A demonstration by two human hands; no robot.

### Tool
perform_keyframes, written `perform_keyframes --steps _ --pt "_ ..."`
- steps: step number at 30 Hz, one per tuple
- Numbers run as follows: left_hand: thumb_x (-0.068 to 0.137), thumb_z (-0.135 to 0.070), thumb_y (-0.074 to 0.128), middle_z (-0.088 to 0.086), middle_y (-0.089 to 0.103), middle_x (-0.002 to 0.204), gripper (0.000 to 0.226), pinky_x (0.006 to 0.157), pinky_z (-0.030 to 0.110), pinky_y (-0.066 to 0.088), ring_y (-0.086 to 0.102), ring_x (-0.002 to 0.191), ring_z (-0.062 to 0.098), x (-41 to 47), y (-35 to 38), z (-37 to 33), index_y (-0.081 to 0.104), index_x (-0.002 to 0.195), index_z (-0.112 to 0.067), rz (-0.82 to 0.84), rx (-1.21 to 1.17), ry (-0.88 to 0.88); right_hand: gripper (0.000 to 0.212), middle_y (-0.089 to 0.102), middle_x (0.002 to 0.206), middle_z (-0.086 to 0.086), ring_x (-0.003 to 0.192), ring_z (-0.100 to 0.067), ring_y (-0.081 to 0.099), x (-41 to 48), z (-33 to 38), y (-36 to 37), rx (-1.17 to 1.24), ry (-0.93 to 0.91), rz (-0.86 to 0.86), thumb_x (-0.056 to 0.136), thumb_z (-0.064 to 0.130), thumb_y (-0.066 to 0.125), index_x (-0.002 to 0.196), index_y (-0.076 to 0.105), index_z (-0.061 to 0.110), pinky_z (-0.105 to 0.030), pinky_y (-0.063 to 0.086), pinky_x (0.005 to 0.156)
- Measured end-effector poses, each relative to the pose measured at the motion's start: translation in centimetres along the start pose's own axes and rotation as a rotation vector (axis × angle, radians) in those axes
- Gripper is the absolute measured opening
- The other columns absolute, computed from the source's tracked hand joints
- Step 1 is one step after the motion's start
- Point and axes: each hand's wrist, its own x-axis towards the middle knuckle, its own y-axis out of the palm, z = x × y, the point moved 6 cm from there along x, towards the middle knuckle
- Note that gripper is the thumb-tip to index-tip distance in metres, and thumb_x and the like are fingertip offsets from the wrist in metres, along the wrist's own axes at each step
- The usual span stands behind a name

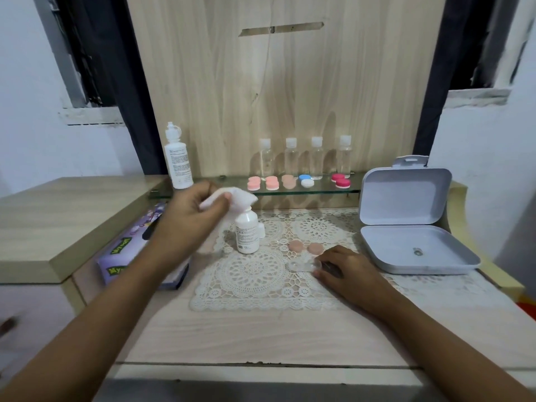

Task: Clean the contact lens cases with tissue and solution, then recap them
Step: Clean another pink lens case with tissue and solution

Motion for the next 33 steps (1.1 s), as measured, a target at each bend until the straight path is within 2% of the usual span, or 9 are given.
perform_keyframes --steps 2,6,10,13,18,23,26,29,33 --pt "0.091 -0.025 0.056 -0.011 0.056 0.060 0.021 0.044 0.011 0.037 0.048 0.049 -0.002 -1.1 2.4 0.1 0.055 0.072 -0.016 0.105 0.021 0.019 0.025 0.060 0.099 0.004 0.091 -0.010 0.053 0.0 0.0 0.0 0.006 0.000 -0.001 0.086 0.033 0.062 0.104 0.066 0.016 -0.024 0.043 0.082" --pt "0.090 -0.024 0.058 -0.006 0.058 0.070 0.016 0.048 0.013 0.042 0.051 0.054 0.001 -2.2 6.8 1.7 0.055 0.076 -0.017 0.276 0.129 0.050 0.024 0.061 0.098 0.002 0.091 -0.012 0.054 0.0 0.1 0.0 0.010 0.002 -0.014 0.085 0.032 0.063 0.103 0.067 0.016 -0.025 0.044 0.082" --pt "0.091 -0.023 0.058 -0.009 0.062 0.085 0.007 0.065 0.017 0.039 0.055 0.073 -0.002 -2.1 9.8 4.6 0.062 0.093 -0.019 0.389 0.167 0.036 0.024 0.061 0.097 0.003 0.091 -0.010 0.053 0.0 0.0 0.0 0.020 0.016 -0.022 0.085 0.033 0.063 0.102 0.067 0.017 -0.024 0.043 0.082" --pt "0.092 -0.021 0.056 -0.013 0.060 0.091 0.016 0.068 0.007 0.036 0.053 0.081 -0.003 -1.7 11.2 5.5 0.067 0.102 -0.015 0.409 0.208 0.101 0.025 0.060 0.099 0.004 0.089 -0.007 0.050 0.0 0.0 0.0 0.025 0.018 -0.013 0.085 0.034 0.063 0.104 0.067 0.018 -0.023 0.043 0.082" --pt "0.091 -0.019 0.058 -0.012 0.056 0.096 0.020 0.074 0.002 0.033 0.052 0.085 -0.001 -1.2 13.0 6.0 0.072 0.101 -0.009 0.546 0.282 0.252 0.024 0.062 0.098 0.002 0.091 -0.010 0.054 0.1 0.1 -0.1 0.044 0.002 -0.011 0.085 0.032 0.065 0.103 0.068 0.017 -0.021 0.042 0.080" --pt "0.084 -0.024 0.064 -0.022 0.052 0.091 0.017 0.077 0.013 0.039 0.052 0.090 -0.001 -1.0 13.5 6.4 0.075 0.088 -0.013 0.621 0.278 0.296 0.023 0.059 0.097 0.005 0.088 -0.006 0.050 0.1 0.0 -0.2 0.056 0.007 -0.008 0.084 0.031 0.065 0.102 0.067 0.018 -0.017 0.038 0.078" --pt "0.084 -0.025 0.063 -0.020 0.049 0.092 0.016 0.079 0.011 0.037 0.049 0.092 0.000 -1.1 13.4 6.4 0.075 0.090 -0.015 0.659 0.283 0.310 0.022 0.059 0.097 0.005 0.089 -0.008 0.052 0.2 0.0 -0.1 0.063 0.012 -0.001 0.084 0.031 0.065 0.102 0.067 0.019 -0.020 0.041 0.080" --pt "0.089 -0.022 0.061 -0.013 0.050 0.095 0.023 0.076 0.006 0.033 0.047 0.086 -0.001 -1.4 13.8 6.1 0.070 0.109 -0.014 0.696 0.349 0.376 0.022 0.060 0.098 0.004 0.090 -0.009 0.053 0.2 -0.2 -0.1 0.065 0.020 -0.001 0.084 0.033 0.065 0.101 0.067 0.019 -0.024 0.043 0.082" --pt "0.094 -0.021 0.053 0.001 0.058 0.104 0.028 0.078 0.013 0.034 0.054 0.094 0.011 -1.5 14.0 6.0 0.065 0.117 -0.010 0.678 0.421 0.417 0.023 0.060 0.098 0.003 0.090 -0.010 0.052 0.2 -0.1 -0.1 0.054 0.016 0.000 0.084 0.033 0.065 0.101 0.066 0.018 -0.024 0.043 0.081"
